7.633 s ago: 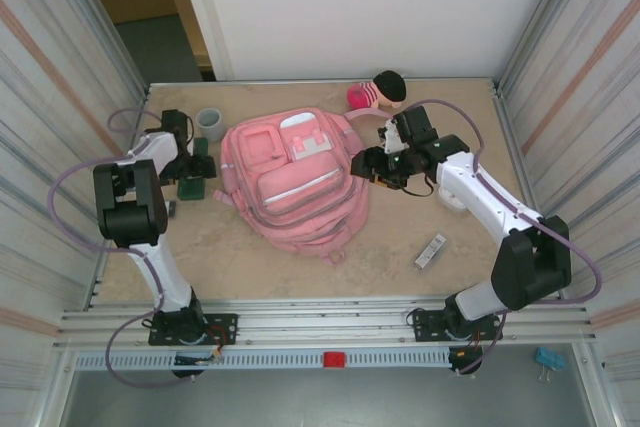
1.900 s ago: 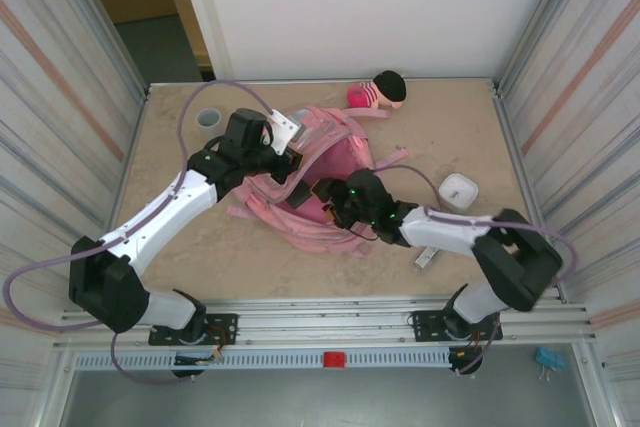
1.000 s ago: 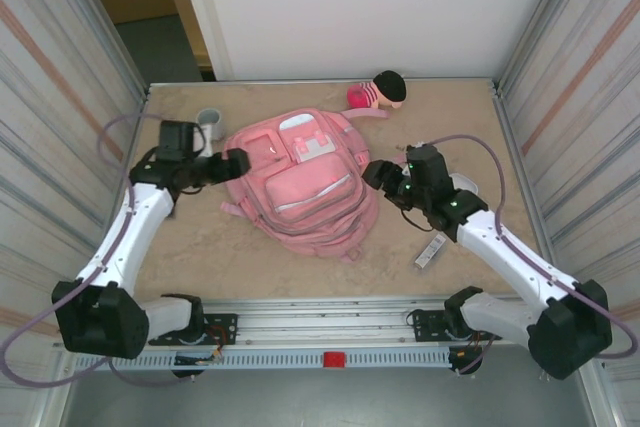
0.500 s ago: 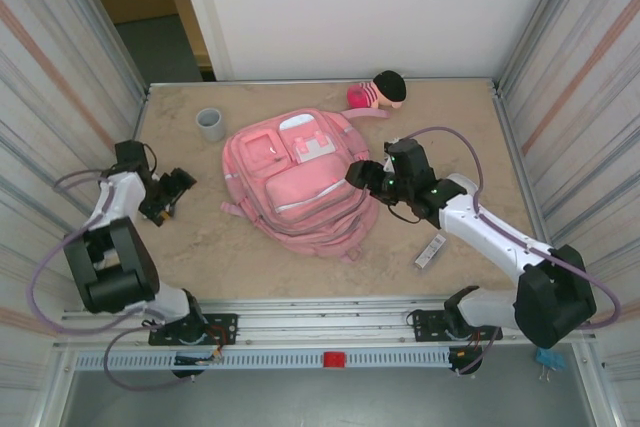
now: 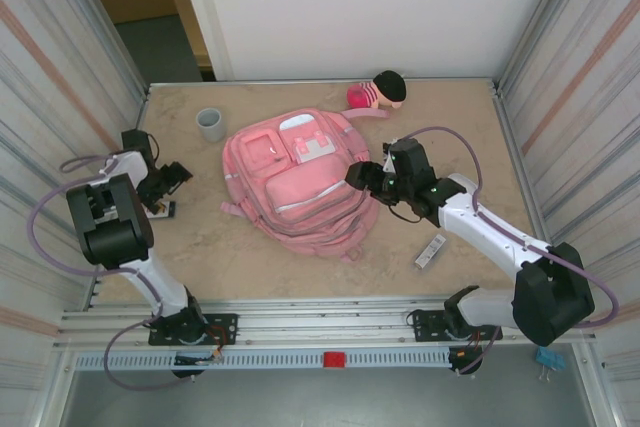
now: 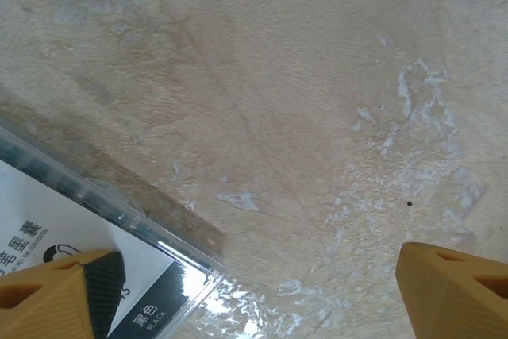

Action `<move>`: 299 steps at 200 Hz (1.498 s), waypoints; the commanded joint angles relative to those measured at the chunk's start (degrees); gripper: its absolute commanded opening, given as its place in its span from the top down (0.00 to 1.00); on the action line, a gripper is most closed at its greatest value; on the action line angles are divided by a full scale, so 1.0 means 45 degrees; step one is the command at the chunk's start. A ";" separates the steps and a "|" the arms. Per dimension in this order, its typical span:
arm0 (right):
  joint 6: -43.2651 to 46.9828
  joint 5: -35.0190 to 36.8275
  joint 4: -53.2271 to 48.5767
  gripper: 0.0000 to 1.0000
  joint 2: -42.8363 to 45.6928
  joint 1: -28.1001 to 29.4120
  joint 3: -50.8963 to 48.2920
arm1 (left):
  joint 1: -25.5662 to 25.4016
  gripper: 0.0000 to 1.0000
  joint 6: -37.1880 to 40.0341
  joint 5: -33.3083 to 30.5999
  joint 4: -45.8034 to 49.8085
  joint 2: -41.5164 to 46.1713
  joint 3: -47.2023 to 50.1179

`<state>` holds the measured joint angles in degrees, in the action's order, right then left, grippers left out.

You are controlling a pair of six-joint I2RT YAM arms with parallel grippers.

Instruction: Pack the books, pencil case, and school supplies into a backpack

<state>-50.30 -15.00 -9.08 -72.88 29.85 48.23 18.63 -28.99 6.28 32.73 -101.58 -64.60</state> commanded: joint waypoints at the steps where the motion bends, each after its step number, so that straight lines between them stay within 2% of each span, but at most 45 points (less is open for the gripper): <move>1: 0.0362 -0.0092 -0.0189 0.31 0.0104 -0.0164 0.0401 | -0.0433 0.10 -0.0673 0.0603 -0.0237 0.0305 0.1088; 59: 0.0418 -0.0112 -0.0403 0.31 0.0346 -0.0261 0.0471 | -0.3554 0.09 -0.2960 0.0967 -0.0345 0.2877 0.3455; 98: 0.0509 -0.0060 -0.0540 0.31 0.0609 -0.0275 0.0416 | -0.5349 0.09 -0.4769 0.0069 0.1241 0.5433 0.3691; 129: 0.0607 -0.0233 -0.0473 0.30 0.0570 -0.0341 0.0435 | -0.5275 0.11 -0.6548 -0.0909 0.3639 0.6431 0.2858; 150: 0.0630 -0.0373 -0.0365 0.31 0.0488 -0.0342 0.0474 | -0.5266 0.14 -0.7834 -0.1963 0.5409 0.5911 0.1723; 166: 0.0635 -0.0417 -0.0360 0.31 0.0439 -0.0343 0.0531 | -0.5061 0.15 -0.8950 -0.2116 0.6012 0.5308 0.1262; 192: 0.0617 -0.0309 -0.0401 0.30 0.0591 -0.0342 0.0511 | -0.4660 0.20 -1.0086 -0.1732 0.5691 0.4257 0.1110; 213: 0.0657 -0.0143 -0.0550 0.30 0.0774 -0.0343 0.0493 | -0.4614 0.26 -1.0379 -0.2256 0.5378 0.3594 0.0873; 270: 0.0749 0.0082 -0.0852 0.30 0.1001 -0.0343 0.0477 | -0.4075 0.26 -1.0396 -0.2432 0.4450 0.2178 0.0780; 299: 0.0717 0.0087 -0.0833 0.30 0.0967 -0.0341 0.0492 | -0.3898 0.23 -0.9751 -0.2573 0.3898 0.1738 0.0768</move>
<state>-48.75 -15.22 -12.05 -69.69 28.73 48.66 0.34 -73.91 -3.09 51.72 -92.44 -59.79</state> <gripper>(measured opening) 0.697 0.750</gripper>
